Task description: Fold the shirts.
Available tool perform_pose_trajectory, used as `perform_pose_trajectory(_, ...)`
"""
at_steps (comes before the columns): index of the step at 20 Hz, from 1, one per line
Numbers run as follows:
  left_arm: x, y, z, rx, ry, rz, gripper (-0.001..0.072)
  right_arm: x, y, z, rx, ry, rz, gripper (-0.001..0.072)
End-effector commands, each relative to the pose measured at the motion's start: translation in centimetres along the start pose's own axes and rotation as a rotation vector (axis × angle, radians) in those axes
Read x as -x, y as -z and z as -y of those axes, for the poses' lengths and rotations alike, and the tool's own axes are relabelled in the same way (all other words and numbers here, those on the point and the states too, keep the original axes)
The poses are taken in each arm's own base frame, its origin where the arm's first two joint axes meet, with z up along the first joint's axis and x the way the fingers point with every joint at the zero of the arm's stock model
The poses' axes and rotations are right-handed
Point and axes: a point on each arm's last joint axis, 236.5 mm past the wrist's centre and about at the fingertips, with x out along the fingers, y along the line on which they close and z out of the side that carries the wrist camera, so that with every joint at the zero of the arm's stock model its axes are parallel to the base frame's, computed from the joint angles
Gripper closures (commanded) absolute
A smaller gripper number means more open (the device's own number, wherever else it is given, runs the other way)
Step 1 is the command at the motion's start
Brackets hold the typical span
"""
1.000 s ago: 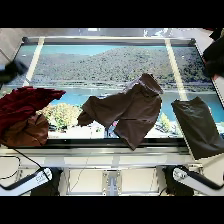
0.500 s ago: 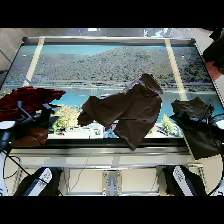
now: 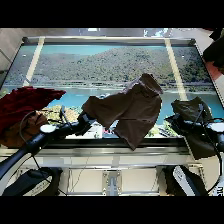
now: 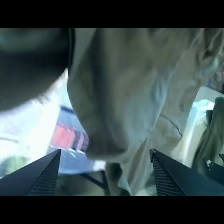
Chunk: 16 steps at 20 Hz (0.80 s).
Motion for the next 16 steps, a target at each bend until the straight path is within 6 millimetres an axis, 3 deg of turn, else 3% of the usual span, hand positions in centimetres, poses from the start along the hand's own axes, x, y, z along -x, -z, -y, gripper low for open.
perform_pose_trajectory(1,-3.0,2.5,-0.6,0.212,-0.022,-0.023,0.0116,-0.1,-0.5,-0.2,0.021,-0.013,0.021,0.0233)
perform_pose_trajectory(9,-8.2,2.3,0.9,0.216,-0.008,-0.062,0.0116,-0.1,-0.5,-0.2,0.020,-0.014,0.021,0.0235)
perform_pose_trajectory(13,-9.3,2.4,1.6,0.224,0.008,-0.094,0.0118,-1.0,0.4,-1.0,0.054,-0.017,-0.013,0.0237)
perform_pose_trajectory(15,-9.4,2.4,1.6,0.225,0.007,-0.094,0.0252,-2.8,1.1,-1.1,0.072,-0.004,-0.054,0.0237)
perform_pose_trajectory(16,-9.4,2.4,1.6,0.225,0.007,-0.094,0.0251,-3.8,1.2,-0.8,0.065,0.010,-0.070,0.0237)
